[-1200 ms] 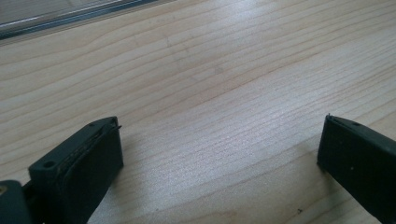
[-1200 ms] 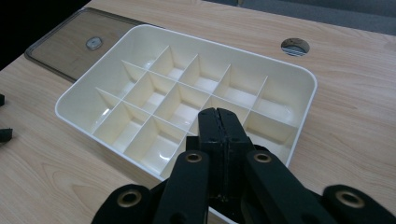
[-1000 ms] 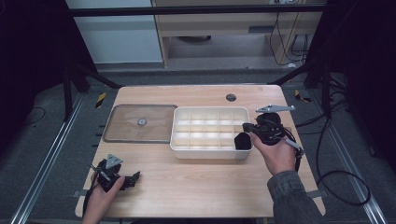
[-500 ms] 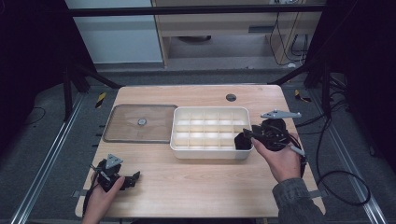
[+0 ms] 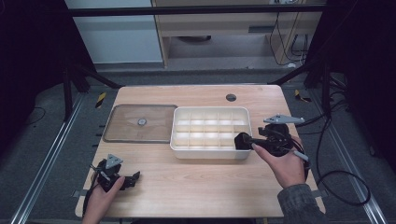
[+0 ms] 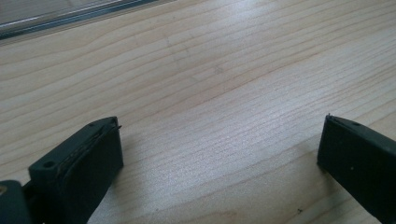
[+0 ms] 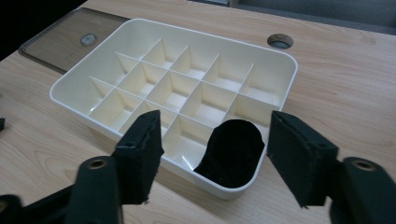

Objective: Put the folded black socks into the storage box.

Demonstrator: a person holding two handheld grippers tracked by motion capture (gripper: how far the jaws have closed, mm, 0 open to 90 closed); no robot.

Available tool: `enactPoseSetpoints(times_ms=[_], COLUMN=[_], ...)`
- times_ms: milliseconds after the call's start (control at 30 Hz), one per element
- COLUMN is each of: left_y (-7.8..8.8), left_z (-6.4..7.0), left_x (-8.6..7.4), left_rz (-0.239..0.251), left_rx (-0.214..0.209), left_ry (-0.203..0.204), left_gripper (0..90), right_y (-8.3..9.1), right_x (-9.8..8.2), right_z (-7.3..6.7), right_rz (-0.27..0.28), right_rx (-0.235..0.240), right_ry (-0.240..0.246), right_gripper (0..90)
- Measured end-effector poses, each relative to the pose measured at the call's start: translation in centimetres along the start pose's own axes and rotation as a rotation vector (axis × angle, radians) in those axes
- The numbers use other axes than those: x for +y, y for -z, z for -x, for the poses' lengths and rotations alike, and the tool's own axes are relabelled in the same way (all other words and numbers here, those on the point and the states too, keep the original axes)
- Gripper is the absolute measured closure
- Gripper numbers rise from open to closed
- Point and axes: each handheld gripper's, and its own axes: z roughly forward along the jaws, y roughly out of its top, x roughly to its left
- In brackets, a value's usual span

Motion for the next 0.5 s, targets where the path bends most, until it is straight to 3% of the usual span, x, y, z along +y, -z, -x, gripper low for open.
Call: enactPoseSetpoints(times_ms=[133,233,500], left_y=[0.0,0.0,0.0], left_z=[0.0,0.0,0.1], left_x=[0.0,0.0,0.0], left_rz=[0.000,0.000,0.002], left_rx=[0.000,-0.001,-0.001], left_ry=[-0.001,-0.001,-0.004], left_gripper=[0.0,0.0,0.0], right_y=[0.0,-0.1,0.2], right_x=[-0.3,-0.9,-2.8], right_z=[0.1,0.2,0.9], right_rz=[-0.005,0.001,0.014], right_rx=[-0.015,-0.027,-0.037], right_ry=[0.002,0.036,0.033], right_gripper=[15.4,7.8,6.2])
